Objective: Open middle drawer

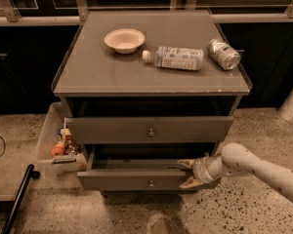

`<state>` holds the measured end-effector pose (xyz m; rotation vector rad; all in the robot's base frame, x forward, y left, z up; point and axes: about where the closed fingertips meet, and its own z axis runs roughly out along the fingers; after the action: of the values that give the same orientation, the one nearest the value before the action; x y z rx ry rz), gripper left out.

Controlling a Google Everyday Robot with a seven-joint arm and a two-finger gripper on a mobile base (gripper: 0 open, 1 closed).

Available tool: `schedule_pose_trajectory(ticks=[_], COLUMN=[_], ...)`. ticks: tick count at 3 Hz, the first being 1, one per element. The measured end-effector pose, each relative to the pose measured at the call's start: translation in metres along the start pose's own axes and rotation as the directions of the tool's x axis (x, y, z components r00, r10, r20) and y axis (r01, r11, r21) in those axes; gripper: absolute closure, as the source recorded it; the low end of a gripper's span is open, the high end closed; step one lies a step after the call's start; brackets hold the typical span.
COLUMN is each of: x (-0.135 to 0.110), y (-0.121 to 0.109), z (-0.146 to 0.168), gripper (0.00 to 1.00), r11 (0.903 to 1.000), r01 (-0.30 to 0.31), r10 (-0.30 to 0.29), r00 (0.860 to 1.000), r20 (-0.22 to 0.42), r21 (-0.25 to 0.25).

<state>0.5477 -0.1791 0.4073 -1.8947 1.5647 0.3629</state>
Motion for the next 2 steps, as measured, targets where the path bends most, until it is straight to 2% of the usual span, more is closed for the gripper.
schedule_pose_trajectory(ticks=[2], x=[0.004], y=[0.045], z=[-0.008], gripper=[0.43], r11=[0.9991], r01=[-0.039], r10=[0.039], r00=[0.999], r20=[-0.005], r21=[-0.019])
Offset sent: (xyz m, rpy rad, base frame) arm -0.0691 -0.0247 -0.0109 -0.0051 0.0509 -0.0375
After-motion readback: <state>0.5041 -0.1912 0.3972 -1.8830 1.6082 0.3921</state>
